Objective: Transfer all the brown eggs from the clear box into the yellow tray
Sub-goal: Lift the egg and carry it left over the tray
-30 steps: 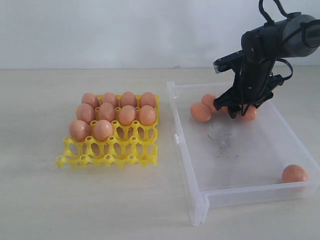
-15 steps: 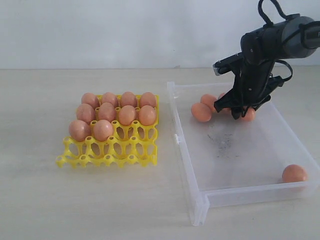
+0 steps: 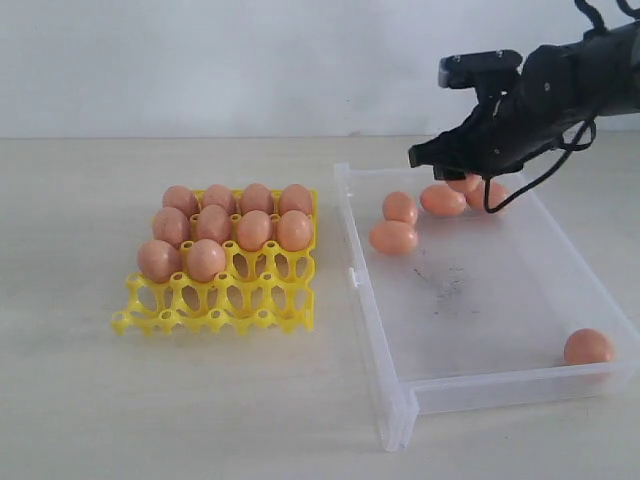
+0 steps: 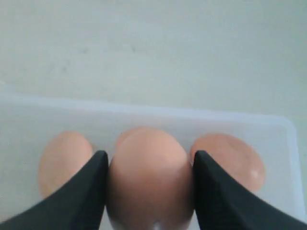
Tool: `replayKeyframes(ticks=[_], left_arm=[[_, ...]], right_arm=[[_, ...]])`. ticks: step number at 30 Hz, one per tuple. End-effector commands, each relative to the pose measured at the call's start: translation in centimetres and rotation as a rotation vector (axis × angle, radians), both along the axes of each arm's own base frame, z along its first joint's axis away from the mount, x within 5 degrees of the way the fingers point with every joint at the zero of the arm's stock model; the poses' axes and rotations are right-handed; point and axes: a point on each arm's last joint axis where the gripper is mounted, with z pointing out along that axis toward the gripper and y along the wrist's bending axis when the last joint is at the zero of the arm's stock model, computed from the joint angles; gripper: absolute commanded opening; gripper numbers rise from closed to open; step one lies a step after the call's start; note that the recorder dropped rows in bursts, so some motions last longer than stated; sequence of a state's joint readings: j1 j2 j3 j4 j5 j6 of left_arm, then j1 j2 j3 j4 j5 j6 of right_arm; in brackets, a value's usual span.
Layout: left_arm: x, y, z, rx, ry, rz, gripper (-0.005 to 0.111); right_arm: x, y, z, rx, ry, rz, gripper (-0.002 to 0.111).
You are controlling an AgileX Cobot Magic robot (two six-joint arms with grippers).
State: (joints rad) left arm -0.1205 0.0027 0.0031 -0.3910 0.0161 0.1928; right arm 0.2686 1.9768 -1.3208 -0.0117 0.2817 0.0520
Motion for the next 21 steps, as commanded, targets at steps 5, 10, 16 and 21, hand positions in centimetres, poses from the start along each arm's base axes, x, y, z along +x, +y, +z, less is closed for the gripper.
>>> replayKeyframes(ticks=[5, 10, 16, 21], left_arm=[[0.0, 0.0, 0.3, -0.019, -0.018, -0.001, 0.004], [0.0, 0.0, 0.3, -0.019, -0.018, -0.001, 0.004], [0.0, 0.0, 0.3, -0.019, -0.018, -0.001, 0.004], [0.0, 0.0, 0.3, -0.019, -0.018, -0.001, 0.004]], right_arm=[[-4.4, 4.1, 3.5, 0.162, -0.456, 0.128, 0.000], [-7.2, 9.7, 3.6, 0.304, -0.646, 0.452, 0.000], [-8.9, 12.7, 1.4, 0.591, -0.756, 0.760, 0.000], [-8.6, 13.9, -2.5, 0.551, -0.597, 0.890, 0.000]])
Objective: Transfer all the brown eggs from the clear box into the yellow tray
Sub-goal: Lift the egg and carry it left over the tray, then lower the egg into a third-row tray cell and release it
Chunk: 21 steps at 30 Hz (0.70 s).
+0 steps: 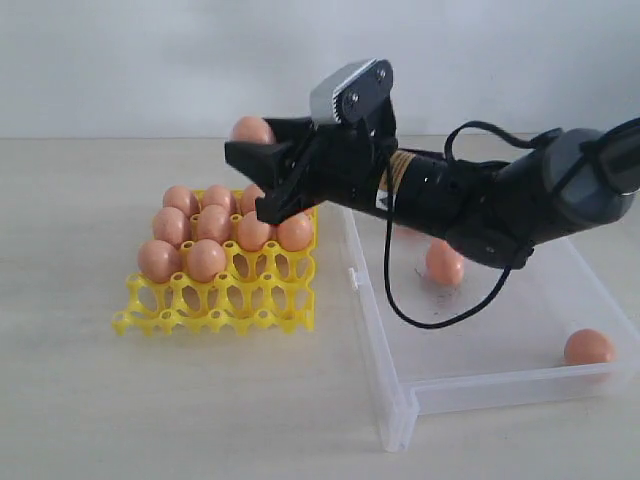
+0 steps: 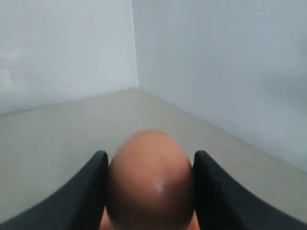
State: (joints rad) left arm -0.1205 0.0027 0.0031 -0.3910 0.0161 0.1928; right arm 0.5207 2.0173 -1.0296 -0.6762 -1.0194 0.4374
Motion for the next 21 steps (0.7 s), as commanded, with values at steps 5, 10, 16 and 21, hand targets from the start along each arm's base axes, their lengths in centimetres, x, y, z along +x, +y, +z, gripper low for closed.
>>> replayKeyframes(ticks=[5, 10, 16, 21], left_arm=[[0.0, 0.0, 0.3, -0.019, -0.018, -0.001, 0.004], [0.0, 0.0, 0.3, -0.019, -0.018, -0.001, 0.004], [0.0, 0.0, 0.3, -0.019, -0.018, -0.001, 0.004], [0.0, 0.0, 0.3, -0.019, -0.018, -0.001, 0.004]], right_arm=[[0.3, 1.8, -4.0, -0.110, 0.099, 0.212, 0.000], [0.9, 1.8, -5.1, -0.152, 0.123, 0.182, 0.000], [1.3, 2.0, -6.5, -0.171, 0.146, 0.178, 0.000], [1.8, 2.2, -7.1, -0.163, 0.153, 0.173, 0.000]])
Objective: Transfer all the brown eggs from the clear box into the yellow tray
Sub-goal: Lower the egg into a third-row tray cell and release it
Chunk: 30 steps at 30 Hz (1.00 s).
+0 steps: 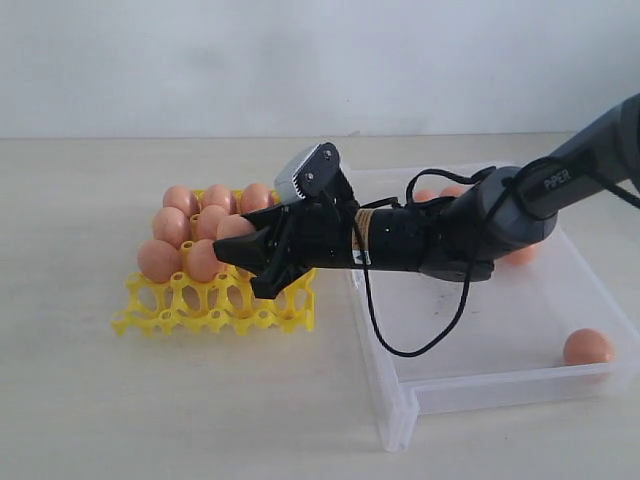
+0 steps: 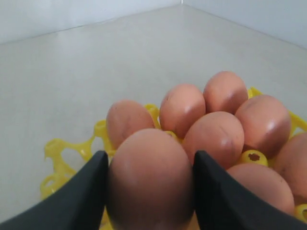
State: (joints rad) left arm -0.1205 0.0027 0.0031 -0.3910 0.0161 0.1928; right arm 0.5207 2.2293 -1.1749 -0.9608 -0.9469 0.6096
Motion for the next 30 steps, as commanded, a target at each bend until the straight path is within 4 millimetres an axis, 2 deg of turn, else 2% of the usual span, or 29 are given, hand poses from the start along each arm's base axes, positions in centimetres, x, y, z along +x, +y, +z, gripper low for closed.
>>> replayKeyframes(ticks=[1, 30], left_arm=[[-0.05, 0.03, 0.26, -0.019, -0.018, -0.001, 0.004], [-0.05, 0.03, 0.26, -0.019, -0.018, -0.001, 0.004]], right_arm=[[0.56, 0.12, -0.15, 0.006, 0.001, -0.011, 0.000], [0.91, 0.39, -0.60, -0.072, 0.001, -0.063, 0.000]])
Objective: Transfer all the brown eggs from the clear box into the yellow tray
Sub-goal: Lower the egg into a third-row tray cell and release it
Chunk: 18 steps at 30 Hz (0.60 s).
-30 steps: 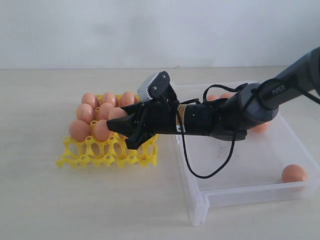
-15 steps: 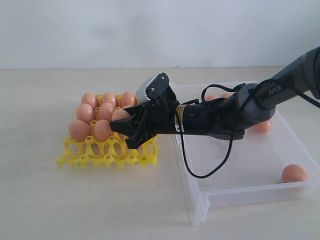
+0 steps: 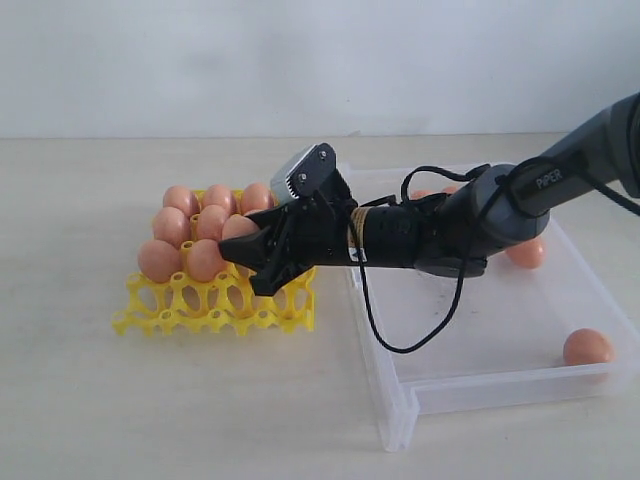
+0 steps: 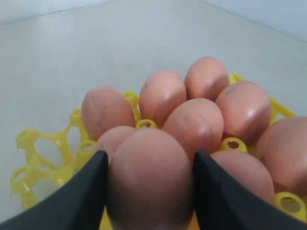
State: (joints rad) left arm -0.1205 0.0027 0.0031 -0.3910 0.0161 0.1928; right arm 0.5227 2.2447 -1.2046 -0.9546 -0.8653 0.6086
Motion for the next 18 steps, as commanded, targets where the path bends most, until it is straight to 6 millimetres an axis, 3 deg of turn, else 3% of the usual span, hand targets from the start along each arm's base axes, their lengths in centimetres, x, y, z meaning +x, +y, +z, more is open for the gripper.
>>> replayKeyframes(ticks=[1, 18], left_arm=[[-0.05, 0.03, 0.26, -0.019, -0.018, -0.001, 0.004], [-0.05, 0.03, 0.26, -0.019, -0.018, -0.001, 0.004]], right_arm=[[0.08, 0.35, -0.01, -0.015, -0.006, -0.022, 0.000], [0.30, 0.82, -0.08, -0.083, -0.007, -0.020, 0.002]])
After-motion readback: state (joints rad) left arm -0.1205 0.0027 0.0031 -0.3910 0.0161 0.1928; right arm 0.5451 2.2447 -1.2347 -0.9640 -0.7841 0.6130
